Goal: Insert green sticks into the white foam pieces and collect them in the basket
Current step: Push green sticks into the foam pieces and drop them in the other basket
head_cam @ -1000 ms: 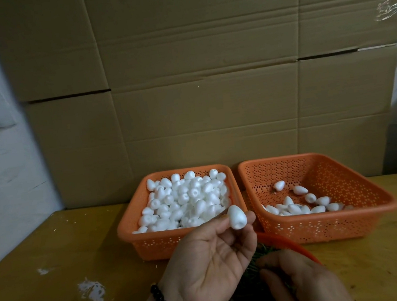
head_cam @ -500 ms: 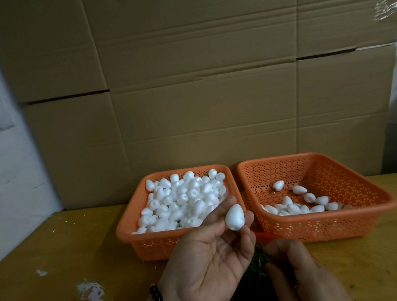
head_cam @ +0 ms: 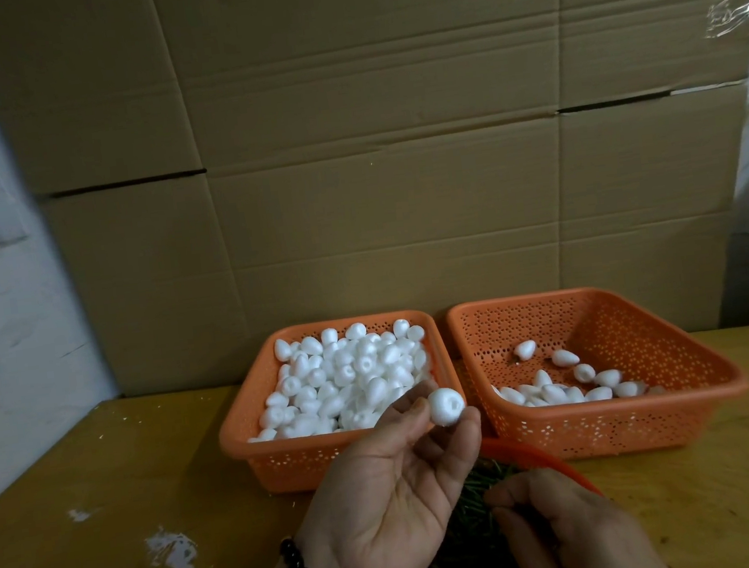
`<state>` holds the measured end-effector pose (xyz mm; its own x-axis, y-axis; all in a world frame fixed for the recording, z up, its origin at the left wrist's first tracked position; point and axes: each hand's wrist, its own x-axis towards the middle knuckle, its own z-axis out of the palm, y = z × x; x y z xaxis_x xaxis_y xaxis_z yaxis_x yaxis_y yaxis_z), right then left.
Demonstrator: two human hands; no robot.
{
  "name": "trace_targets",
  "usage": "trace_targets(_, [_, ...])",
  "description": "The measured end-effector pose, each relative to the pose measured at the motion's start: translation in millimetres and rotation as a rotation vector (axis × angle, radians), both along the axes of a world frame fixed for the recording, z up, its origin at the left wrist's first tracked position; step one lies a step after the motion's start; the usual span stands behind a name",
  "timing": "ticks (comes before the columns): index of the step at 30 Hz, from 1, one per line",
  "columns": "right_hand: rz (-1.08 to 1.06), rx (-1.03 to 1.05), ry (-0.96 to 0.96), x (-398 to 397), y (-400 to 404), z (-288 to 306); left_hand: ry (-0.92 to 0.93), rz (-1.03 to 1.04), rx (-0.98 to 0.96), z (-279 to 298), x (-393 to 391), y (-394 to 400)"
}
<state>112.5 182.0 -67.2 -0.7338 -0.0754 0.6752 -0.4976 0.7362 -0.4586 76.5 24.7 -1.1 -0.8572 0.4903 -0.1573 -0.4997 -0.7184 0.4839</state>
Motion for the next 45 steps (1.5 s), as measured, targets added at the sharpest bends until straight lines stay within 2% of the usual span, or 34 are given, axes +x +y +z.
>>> trace_targets(5, [0.022,-0.004,0.034,-1.4,1.0,-1.7,-0.006,-0.023,-0.057,-2.5,0.9,-0.8])
trace_targets(13, [0.043,-0.028,0.062,-3.5,2.8,-2.7,-0.002,-0.064,0.034,-2.1,-3.0,-3.6])
trace_targets(20, [0.054,-0.017,0.042,-3.0,3.3,-2.6,0.058,0.008,-0.161,-7.4,-2.3,-0.5])
trace_targets(24, [0.049,-0.010,0.080,-2.3,1.5,0.4,0.081,0.010,-0.162,-9.2,-2.0,-0.5])
trace_targets(33, [-0.003,-0.159,0.174,1.4,-2.9,5.7,0.084,0.053,-0.117,-5.7,-0.1,1.8])
trace_targets(41, [0.010,-0.211,0.218,0.2,-3.4,5.3,0.091,0.048,-0.274,-9.8,1.2,3.3])
trace_targets(45, [0.005,-0.205,0.265,-0.1,-2.8,4.1,0.064,0.046,-0.254,-10.3,-0.4,4.1])
